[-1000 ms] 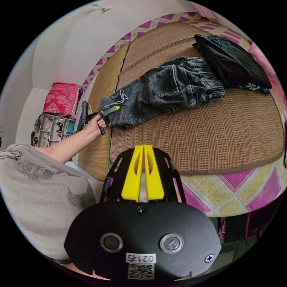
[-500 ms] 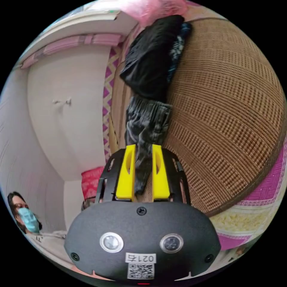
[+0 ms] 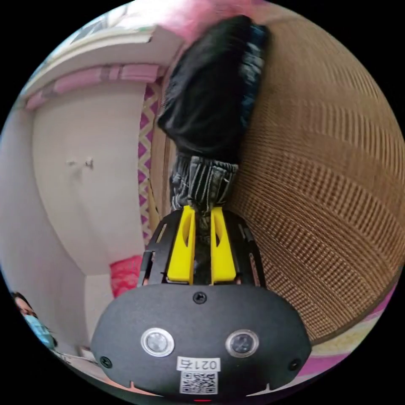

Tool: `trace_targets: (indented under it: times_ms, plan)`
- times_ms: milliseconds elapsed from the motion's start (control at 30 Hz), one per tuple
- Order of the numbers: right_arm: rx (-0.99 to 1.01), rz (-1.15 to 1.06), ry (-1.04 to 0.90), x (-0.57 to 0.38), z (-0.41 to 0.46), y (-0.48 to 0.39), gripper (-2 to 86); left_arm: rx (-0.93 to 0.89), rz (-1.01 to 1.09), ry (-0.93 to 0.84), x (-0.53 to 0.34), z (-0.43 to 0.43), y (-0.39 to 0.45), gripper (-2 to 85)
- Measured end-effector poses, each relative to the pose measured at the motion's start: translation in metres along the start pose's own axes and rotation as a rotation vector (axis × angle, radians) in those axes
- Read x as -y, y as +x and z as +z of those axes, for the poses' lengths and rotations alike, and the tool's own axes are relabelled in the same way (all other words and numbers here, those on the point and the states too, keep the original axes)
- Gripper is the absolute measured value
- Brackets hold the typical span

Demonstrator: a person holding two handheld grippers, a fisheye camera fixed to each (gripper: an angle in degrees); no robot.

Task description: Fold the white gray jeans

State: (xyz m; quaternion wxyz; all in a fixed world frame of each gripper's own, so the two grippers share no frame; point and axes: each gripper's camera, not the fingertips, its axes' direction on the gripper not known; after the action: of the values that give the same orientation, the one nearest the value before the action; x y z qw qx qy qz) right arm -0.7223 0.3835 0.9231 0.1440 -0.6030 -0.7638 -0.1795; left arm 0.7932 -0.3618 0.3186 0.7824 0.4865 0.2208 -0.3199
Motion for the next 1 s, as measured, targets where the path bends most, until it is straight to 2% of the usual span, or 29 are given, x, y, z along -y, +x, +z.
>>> trace_targets:
  times_ms: [167,233,333,433,567,667,767,867,933,1000]
  plan:
    - [-0.197,-0.549,-0.044,-0.054,0.014,-0.184,5.9,-0.025,-0.022,0.046,-0.039,-0.036,-0.015,5.8]
    - [-0.267,-0.862,-0.082,-0.113,0.038,-0.278,5.9,-0.039,-0.024,0.060,-0.053,-0.045,-0.023,5.7]
    - [-0.333,-1.192,-0.143,-0.205,0.082,-0.367,5.9,-0.051,-0.033,0.079,-0.074,-0.060,-0.037,5.5]
    - [-0.391,-1.469,-0.213,-0.300,0.142,-0.417,5.9,-0.054,-0.042,0.090,-0.095,-0.076,-0.050,5.4]
    - [-0.487,-1.619,-0.376,-0.383,0.232,-0.427,6.1,-0.014,-0.063,0.081,-0.127,-0.103,-0.072,5.3]
    - [-0.683,-1.650,-0.603,-0.423,0.311,-0.410,6.7,-0.004,-0.094,0.085,-0.149,-0.123,-0.090,5.2]
    - [-0.725,-1.576,-0.608,-0.427,0.328,-0.427,7.4,0.017,-0.106,0.077,-0.166,-0.142,-0.108,5.2]
    - [-0.620,-1.484,-0.620,-0.415,0.313,-0.461,8.8,0.016,-0.113,0.081,-0.175,-0.155,-0.133,5.2]
    - [-0.404,-1.425,-0.642,-0.402,0.291,-0.490,6.3,0.004,-0.120,0.084,-0.176,-0.158,-0.150,5.2]
    - [-0.331,-1.376,-0.597,-0.390,0.285,-0.509,3.2,-0.013,-0.122,0.085,-0.168,-0.156,-0.172,5.1]
